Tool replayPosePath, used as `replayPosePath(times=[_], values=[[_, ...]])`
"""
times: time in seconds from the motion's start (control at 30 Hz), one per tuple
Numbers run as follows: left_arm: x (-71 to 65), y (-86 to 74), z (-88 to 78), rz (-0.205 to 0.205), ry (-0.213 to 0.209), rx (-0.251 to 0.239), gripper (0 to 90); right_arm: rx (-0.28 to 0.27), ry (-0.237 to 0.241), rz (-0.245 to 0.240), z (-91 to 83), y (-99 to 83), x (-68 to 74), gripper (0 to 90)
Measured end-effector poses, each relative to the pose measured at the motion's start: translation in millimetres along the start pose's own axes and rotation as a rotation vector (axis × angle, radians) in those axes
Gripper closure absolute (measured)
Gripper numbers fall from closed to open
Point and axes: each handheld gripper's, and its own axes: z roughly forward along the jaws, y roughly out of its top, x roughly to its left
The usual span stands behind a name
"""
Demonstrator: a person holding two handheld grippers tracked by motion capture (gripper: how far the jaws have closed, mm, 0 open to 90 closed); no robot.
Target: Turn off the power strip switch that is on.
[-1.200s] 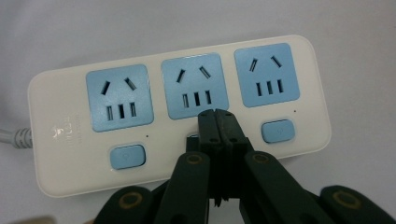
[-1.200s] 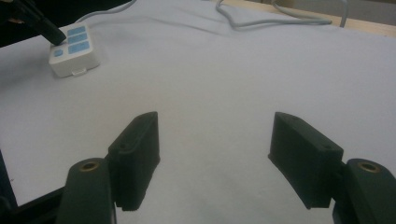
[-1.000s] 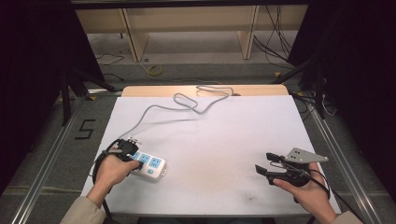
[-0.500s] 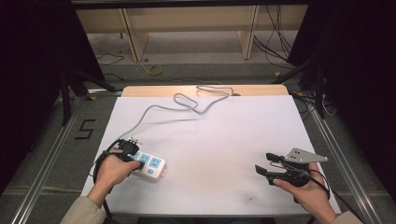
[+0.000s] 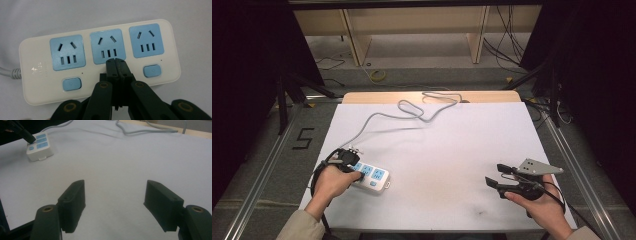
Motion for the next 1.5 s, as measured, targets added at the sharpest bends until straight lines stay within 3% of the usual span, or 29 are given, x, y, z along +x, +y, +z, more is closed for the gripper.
replayPosePath(times=[1.5], values=[[4.9, -0.4, 0.4, -0.031, -0.029, -0.002, 90.0, -0.005, 0.001, -0.003, 0.2, 0.0, 0.5, 33.3]])
